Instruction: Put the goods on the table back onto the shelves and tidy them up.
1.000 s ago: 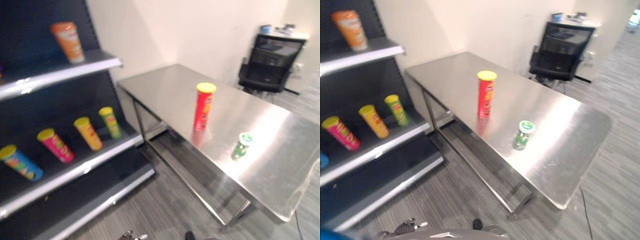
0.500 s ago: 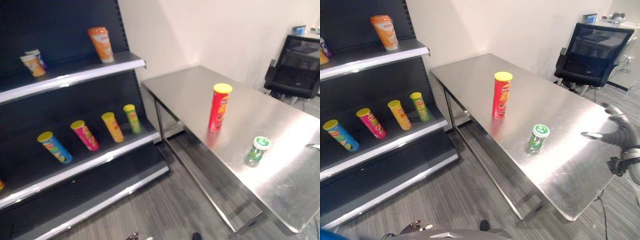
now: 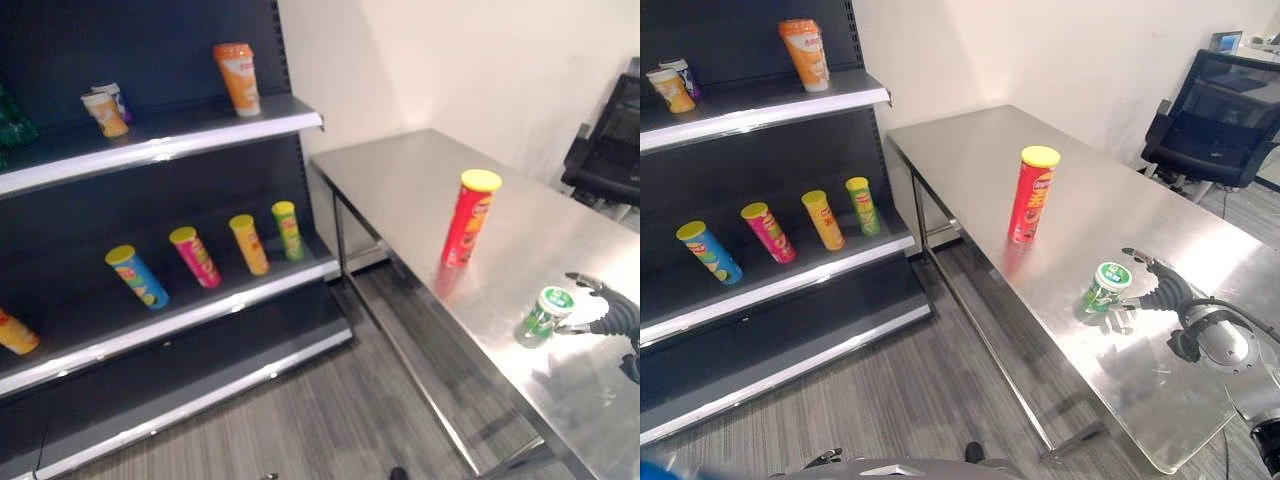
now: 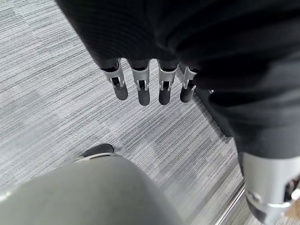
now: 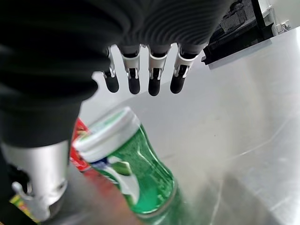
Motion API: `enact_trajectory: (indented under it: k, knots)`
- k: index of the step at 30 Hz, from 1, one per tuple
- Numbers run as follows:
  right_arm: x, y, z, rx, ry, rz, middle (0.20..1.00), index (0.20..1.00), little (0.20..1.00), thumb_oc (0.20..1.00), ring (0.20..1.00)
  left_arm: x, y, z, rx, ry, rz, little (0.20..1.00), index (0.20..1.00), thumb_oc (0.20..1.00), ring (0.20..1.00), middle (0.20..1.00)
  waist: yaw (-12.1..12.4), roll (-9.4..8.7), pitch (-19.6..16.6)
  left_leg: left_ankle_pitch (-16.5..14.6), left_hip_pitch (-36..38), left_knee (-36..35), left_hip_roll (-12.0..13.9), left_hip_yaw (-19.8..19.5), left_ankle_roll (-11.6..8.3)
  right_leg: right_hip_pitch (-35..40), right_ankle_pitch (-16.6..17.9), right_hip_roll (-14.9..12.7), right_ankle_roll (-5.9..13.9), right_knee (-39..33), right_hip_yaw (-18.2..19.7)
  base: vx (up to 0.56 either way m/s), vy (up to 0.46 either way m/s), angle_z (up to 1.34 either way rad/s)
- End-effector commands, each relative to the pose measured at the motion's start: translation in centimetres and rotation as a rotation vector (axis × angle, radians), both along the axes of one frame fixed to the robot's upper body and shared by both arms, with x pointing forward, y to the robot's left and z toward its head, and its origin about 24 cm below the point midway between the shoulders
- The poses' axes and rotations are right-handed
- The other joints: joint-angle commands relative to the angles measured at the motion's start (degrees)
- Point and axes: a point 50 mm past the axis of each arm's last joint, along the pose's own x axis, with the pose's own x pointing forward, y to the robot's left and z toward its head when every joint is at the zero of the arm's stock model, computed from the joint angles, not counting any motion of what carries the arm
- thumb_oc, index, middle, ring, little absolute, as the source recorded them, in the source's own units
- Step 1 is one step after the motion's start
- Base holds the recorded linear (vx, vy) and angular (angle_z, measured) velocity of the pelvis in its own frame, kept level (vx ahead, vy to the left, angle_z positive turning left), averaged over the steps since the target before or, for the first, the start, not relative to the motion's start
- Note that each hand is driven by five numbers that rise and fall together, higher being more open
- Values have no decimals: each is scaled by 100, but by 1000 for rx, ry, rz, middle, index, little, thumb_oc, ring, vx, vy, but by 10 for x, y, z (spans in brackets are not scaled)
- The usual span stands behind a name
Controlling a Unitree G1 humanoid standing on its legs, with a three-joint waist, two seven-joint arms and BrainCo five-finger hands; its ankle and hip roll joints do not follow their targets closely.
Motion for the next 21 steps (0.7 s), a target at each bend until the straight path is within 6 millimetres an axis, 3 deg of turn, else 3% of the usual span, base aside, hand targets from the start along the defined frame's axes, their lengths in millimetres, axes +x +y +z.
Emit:
enact_trajectory:
  k: [1,17,19,21]
  knots:
    - [22,7,27,-64,-130,43,1000,1000,1000,1000,1000,21,5,5,38,-47,-64,1000,1000,1000,1000,1000,151,-147,96,-4,-177,85,68,176,-299,395,-1184,-140,303,454,186,6,-16,14]
    - [25,15,3,-24,-37,50,1000,1000,1000,1000,1000,21,6,5,40,-57,-58,1000,1000,1000,1000,1000,247,-169,99,17,-153,85,92,106,-318,480,-1220,-121,272,434,88,9,-18,4]
    - [24,16,1,-15,-21,57,200,200,200,200,200,19,7,5,41,-51,-60,1000,1000,1000,1000,1000,252,-171,101,22,-152,85,97,101,-322,482,-1229,-113,269,445,68,0,0,0]
    - [24,17,0,-6,-25,57,200,200,200,200,200,19,8,5,46,-51,-55,1000,1000,1000,1000,1000,253,-173,105,24,-151,85,101,98,-325,484,-1233,-113,269,451,55,0,0,0]
